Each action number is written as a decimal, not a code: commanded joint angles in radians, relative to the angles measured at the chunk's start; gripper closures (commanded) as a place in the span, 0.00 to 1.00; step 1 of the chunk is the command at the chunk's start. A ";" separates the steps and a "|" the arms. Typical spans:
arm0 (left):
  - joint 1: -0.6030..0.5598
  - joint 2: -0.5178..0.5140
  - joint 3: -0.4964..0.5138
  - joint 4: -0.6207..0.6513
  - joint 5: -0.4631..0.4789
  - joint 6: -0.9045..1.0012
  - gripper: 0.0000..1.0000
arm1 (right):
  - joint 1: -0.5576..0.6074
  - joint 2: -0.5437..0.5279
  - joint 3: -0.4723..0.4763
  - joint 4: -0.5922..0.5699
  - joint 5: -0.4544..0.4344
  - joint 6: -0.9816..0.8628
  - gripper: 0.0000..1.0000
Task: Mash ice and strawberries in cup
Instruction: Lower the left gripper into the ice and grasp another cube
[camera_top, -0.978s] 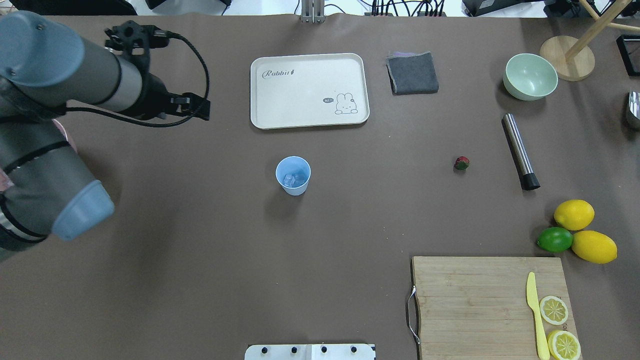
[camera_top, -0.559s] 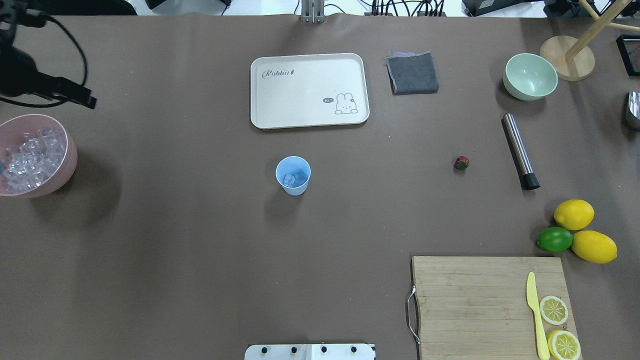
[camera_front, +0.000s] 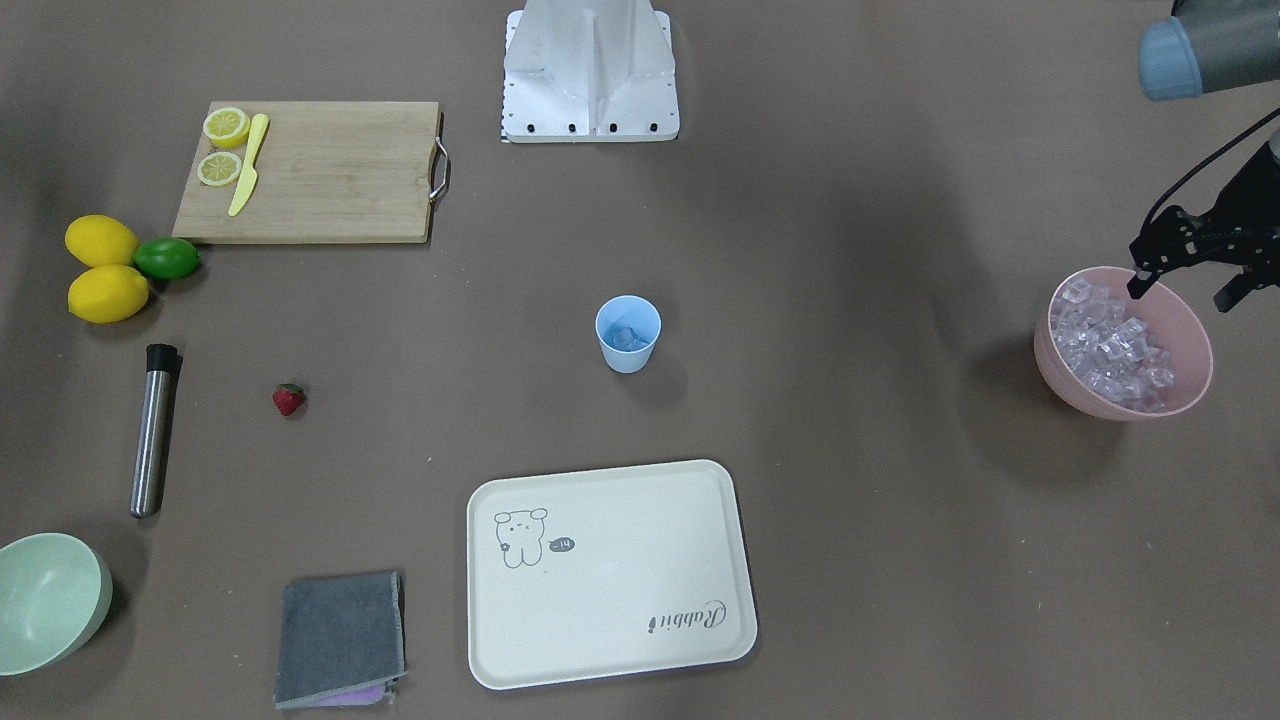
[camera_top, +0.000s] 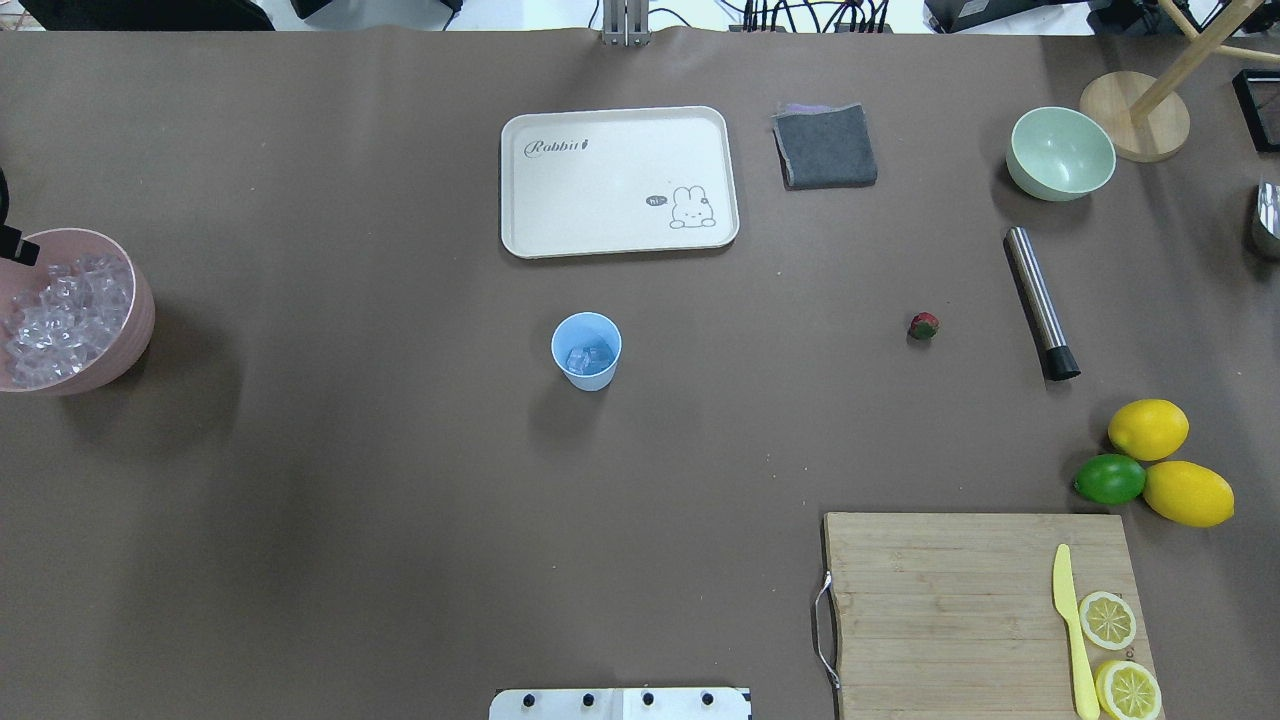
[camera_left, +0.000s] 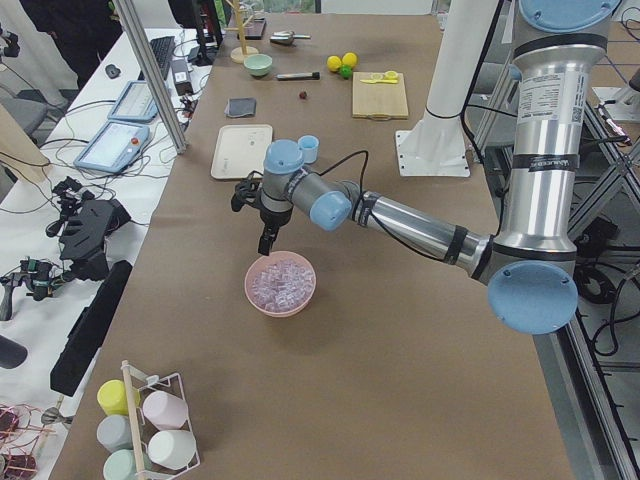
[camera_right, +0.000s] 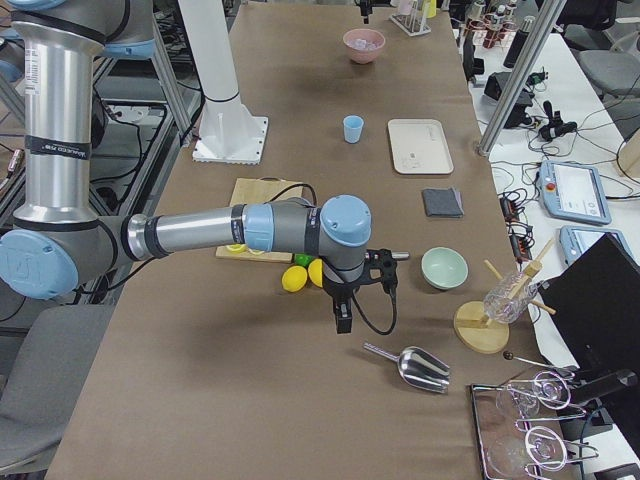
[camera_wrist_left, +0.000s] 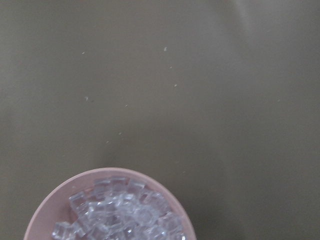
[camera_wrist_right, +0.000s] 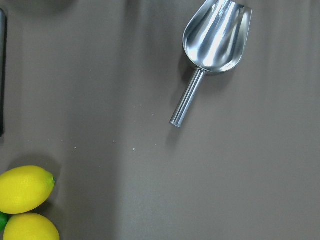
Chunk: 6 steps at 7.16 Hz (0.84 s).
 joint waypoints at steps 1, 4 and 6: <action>0.000 0.028 0.135 -0.234 -0.002 -0.080 0.03 | -0.003 0.002 0.001 0.000 0.000 0.000 0.00; 0.057 0.019 0.147 -0.238 0.016 -0.186 0.03 | -0.010 0.005 -0.001 0.000 -0.004 0.000 0.00; 0.093 0.031 0.151 -0.239 0.056 -0.189 0.03 | -0.010 0.011 -0.001 0.000 -0.004 0.000 0.00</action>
